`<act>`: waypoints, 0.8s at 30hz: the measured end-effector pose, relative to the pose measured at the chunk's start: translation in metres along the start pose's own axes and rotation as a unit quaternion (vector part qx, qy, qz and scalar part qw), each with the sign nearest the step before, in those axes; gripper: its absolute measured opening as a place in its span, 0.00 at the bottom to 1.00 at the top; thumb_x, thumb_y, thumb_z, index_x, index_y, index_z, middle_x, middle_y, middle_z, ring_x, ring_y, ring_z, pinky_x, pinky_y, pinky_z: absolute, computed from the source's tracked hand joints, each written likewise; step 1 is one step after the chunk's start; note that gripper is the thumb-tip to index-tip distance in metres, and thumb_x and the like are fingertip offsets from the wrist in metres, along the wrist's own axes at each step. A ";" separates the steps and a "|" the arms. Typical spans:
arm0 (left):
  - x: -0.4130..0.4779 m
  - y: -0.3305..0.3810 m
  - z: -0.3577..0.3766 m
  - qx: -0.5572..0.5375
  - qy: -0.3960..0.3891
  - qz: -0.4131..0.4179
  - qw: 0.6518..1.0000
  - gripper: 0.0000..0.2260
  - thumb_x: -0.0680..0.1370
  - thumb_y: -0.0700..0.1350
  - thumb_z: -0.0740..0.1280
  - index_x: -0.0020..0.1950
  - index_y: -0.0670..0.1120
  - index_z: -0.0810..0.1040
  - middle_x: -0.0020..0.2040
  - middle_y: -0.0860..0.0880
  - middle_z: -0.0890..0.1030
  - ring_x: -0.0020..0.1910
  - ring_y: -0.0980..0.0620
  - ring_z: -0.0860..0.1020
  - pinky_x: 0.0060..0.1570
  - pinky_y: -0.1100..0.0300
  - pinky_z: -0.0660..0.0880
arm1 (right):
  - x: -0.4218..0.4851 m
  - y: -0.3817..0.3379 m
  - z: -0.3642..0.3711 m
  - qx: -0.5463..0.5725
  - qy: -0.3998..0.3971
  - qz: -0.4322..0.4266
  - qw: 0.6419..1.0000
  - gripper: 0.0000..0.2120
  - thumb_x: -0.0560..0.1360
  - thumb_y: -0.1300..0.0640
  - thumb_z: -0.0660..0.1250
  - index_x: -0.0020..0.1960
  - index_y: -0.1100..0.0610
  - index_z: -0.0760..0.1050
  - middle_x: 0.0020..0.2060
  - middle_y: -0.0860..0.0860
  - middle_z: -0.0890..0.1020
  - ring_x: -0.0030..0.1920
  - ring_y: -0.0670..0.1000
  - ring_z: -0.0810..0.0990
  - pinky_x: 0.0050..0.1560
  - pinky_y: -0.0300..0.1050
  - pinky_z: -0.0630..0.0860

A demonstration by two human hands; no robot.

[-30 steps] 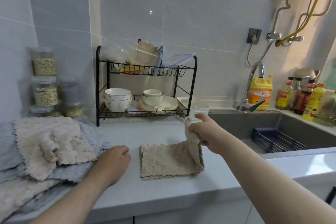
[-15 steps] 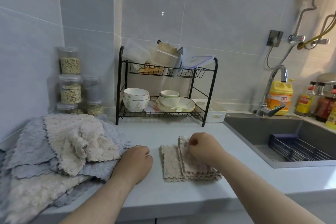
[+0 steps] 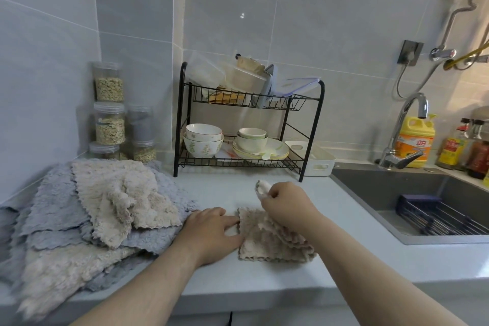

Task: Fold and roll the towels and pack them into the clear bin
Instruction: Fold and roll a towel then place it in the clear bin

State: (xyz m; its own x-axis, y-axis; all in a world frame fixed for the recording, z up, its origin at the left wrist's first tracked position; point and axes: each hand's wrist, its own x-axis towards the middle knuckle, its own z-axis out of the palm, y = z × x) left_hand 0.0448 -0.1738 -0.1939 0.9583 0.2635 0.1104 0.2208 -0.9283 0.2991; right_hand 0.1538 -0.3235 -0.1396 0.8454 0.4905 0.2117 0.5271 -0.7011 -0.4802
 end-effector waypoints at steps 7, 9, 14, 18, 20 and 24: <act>0.003 -0.004 0.002 -0.022 0.021 0.012 0.999 0.15 0.78 0.56 0.55 0.60 0.57 0.76 0.57 0.55 0.75 0.61 0.51 0.70 0.61 0.54 0.65 | -0.013 -0.001 0.009 0.237 -0.103 0.065 0.964 0.14 0.76 0.53 0.64 0.36 0.60 0.74 0.31 0.55 0.77 0.29 0.53 0.73 0.31 0.43 0.71; 0.004 -0.006 0.004 -0.042 0.045 0.014 0.998 0.14 0.81 0.50 0.52 0.59 0.52 0.75 0.59 0.53 0.76 0.62 0.49 0.72 0.62 0.52 0.67 | -0.016 0.013 -0.008 0.336 -0.038 0.078 0.938 0.11 0.77 0.59 0.63 0.41 0.65 0.77 0.34 0.58 0.79 0.29 0.54 0.75 0.29 0.44 0.72; -0.001 0.003 0.000 -0.129 0.059 0.087 0.986 0.25 0.81 0.60 0.50 0.78 0.60 0.48 0.77 0.62 0.47 0.77 0.61 0.44 0.76 0.55 0.45 | -0.033 0.070 -0.009 0.217 0.108 0.090 0.966 0.07 0.77 0.58 0.62 0.46 0.55 0.79 0.44 0.49 0.82 0.47 0.50 0.79 0.44 0.43 0.71; 0.010 0.014 0.003 0.030 -0.065 0.137 0.988 0.35 0.77 0.68 0.50 0.78 0.57 0.38 0.78 0.58 0.38 0.76 0.58 0.37 0.76 0.52 0.41 | -0.030 0.084 0.003 0.215 0.092 0.126 0.964 0.15 0.78 0.52 0.61 0.44 0.63 0.78 0.40 0.56 0.81 0.45 0.56 0.78 0.46 0.48 0.71; 0.012 0.012 0.008 0.091 -0.123 0.126 0.980 0.38 0.75 0.71 0.47 0.78 0.55 0.36 0.78 0.57 0.36 0.76 0.56 0.36 0.76 0.50 0.41 | -0.029 0.084 0.004 0.166 0.066 0.115 0.977 0.23 0.76 0.46 0.60 0.36 0.65 0.74 0.32 0.59 0.77 0.37 0.58 0.75 0.39 0.47 0.69; 0.021 0.021 -0.002 0.090 -0.104 0.114 0.984 0.42 0.70 0.76 0.48 0.79 0.55 0.48 0.79 0.56 0.49 0.78 0.51 0.43 0.76 0.51 0.45 | -0.028 0.084 0.008 0.051 0.030 0.044 0.997 0.24 0.70 0.40 0.62 0.28 0.60 0.66 0.24 0.55 0.71 0.32 0.53 0.71 0.33 0.48 0.66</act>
State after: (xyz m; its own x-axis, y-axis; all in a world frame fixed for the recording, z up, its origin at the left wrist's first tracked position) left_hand 0.0692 -0.1869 -0.1837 0.9989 0.0021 -0.0467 0.0075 -0.9935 0.1137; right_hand 0.1740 -0.3922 -0.1926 0.8935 0.3945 0.2143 0.4412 -0.6831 -0.5820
